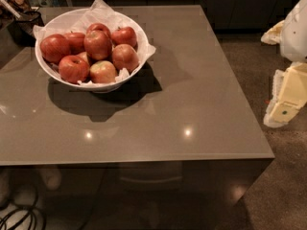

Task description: Pick apple from white bowl

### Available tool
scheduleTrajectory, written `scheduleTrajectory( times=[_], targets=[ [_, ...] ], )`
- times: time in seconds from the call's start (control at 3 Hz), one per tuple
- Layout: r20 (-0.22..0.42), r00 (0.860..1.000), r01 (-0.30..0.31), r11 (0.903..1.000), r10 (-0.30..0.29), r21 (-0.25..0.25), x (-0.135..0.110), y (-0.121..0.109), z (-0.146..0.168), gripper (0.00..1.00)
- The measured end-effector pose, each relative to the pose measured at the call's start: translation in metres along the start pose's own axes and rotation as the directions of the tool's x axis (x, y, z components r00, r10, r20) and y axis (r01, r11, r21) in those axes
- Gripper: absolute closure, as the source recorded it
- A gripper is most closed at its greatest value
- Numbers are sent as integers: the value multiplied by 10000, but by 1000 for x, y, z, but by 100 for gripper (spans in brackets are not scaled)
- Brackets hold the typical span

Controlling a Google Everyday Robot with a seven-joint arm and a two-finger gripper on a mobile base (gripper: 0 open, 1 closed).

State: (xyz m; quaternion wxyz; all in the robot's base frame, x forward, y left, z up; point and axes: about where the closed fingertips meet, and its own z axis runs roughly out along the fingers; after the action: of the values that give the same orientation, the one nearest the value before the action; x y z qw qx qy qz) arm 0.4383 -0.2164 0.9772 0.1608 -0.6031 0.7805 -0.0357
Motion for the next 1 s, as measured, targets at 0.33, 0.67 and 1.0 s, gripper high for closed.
scheduleTrajectory(
  times=[0.33, 0.67, 1.0],
  targets=[
    [0, 10000, 0, 10000, 0, 1, 0, 0, 0, 0],
    [174, 9998, -53, 10000, 52, 65, -9, -6, -4, 0],
    [-71, 9999, 133, 9999, -134, -81, -35, -19, -3, 0]
  ],
)
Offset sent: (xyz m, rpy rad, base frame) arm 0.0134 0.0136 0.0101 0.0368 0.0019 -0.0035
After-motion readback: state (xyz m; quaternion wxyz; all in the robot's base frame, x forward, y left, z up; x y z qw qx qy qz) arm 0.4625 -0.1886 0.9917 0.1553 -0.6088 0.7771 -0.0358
